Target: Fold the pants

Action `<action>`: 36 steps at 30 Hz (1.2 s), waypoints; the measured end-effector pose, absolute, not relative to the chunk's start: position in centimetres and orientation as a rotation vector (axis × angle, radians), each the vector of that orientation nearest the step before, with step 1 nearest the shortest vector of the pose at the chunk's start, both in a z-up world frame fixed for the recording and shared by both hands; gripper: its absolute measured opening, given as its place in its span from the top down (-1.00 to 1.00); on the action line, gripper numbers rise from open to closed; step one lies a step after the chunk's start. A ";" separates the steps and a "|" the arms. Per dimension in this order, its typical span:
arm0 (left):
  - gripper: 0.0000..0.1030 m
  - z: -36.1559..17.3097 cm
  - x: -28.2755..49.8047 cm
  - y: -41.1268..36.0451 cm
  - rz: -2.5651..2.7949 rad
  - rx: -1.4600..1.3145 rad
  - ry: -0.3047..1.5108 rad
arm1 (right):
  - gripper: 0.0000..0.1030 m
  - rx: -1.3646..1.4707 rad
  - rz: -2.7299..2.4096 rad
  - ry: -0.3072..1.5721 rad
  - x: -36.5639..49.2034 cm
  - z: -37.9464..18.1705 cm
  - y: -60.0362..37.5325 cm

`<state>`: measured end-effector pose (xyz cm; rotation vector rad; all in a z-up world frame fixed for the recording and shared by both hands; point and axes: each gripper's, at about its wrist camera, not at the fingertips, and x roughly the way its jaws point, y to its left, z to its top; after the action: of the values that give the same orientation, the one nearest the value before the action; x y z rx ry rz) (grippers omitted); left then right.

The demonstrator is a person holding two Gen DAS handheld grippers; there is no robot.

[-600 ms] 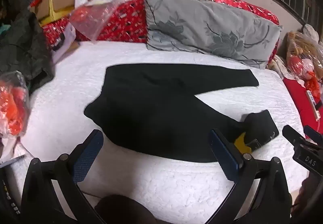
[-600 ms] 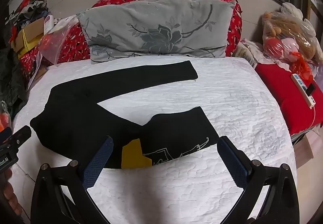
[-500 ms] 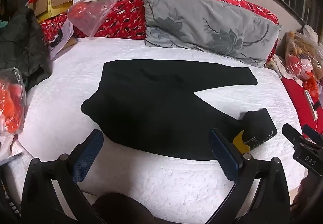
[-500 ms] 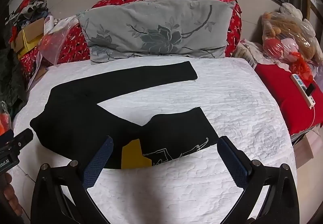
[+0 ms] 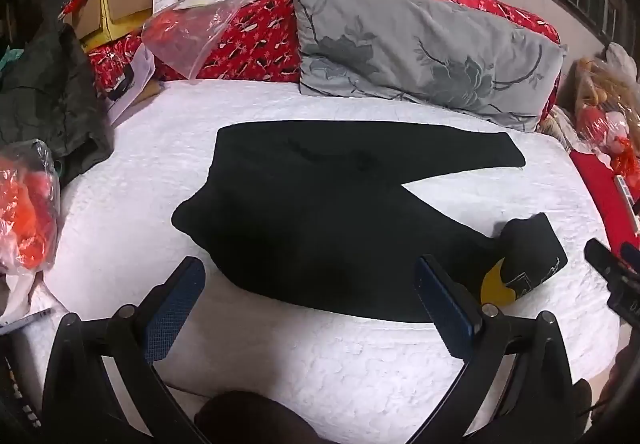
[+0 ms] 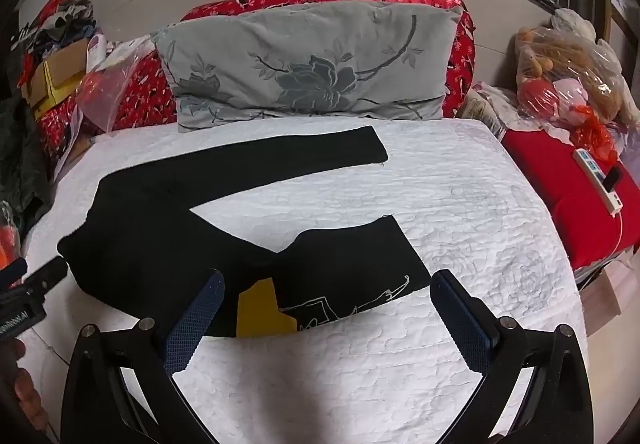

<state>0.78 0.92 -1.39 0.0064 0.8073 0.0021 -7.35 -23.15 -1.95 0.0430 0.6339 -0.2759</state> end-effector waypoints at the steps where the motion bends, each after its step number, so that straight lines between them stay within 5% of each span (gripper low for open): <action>1: -1.00 -1.3 0.7 1.0 0.007 -0.001 0.798 | -0.99 0.048 -0.289 0.623 -7.4 -1.9 -23.2; 36: -1.00 -2.2 3.2 0.2 -0.023 -0.011 0.859 | -0.99 0.071 -0.247 0.668 -6.5 -2.6 -24.0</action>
<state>3.16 0.20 -2.20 -0.0108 0.8587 -0.0234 -6.53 -23.99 -2.63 0.0707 0.6677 -0.2473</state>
